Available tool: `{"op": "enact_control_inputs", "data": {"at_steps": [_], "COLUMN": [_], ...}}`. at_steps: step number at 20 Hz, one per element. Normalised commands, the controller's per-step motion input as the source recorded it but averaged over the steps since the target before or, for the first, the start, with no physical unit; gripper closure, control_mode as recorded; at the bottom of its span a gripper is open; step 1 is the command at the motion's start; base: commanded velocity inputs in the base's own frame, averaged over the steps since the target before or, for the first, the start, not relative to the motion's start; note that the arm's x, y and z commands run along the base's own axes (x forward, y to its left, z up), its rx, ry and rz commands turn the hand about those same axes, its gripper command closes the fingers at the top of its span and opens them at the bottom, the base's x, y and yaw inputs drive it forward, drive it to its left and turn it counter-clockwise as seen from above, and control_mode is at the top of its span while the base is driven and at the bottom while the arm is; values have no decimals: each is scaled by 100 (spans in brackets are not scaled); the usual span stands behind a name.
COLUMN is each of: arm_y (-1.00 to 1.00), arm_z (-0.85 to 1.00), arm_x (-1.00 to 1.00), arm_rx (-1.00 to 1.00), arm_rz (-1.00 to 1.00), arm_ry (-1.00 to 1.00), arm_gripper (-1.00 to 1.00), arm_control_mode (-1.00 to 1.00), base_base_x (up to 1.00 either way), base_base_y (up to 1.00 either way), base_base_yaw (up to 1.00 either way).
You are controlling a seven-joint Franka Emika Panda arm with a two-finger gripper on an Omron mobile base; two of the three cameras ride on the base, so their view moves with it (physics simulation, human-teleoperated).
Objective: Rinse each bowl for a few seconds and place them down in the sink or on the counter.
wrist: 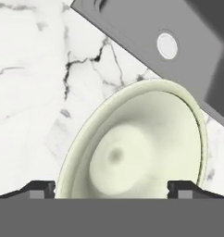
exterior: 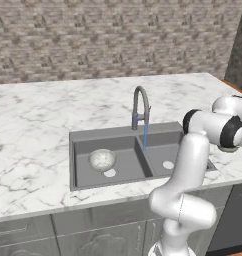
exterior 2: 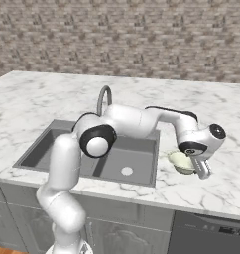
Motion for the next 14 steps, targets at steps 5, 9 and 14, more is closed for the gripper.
{"op": "enact_control_inputs", "data": {"at_steps": [5, 9, 14], "arm_y": [44, 61, 98], "arm_z": [58, 59, 48], "arm_x": [-26, -42, -38], "arm_rx": [-14, -21, -27], "arm_rz": [7, 5, 8], "arm_ry": [2, 0, 0], "arm_gripper": [-100, -100, -100], "arm_control_mode": [-100, -100, -100], "base_base_x": [0, 0, 0], "base_base_y": [0, 0, 0], "base_base_yaw": [0, 0, 0]}}
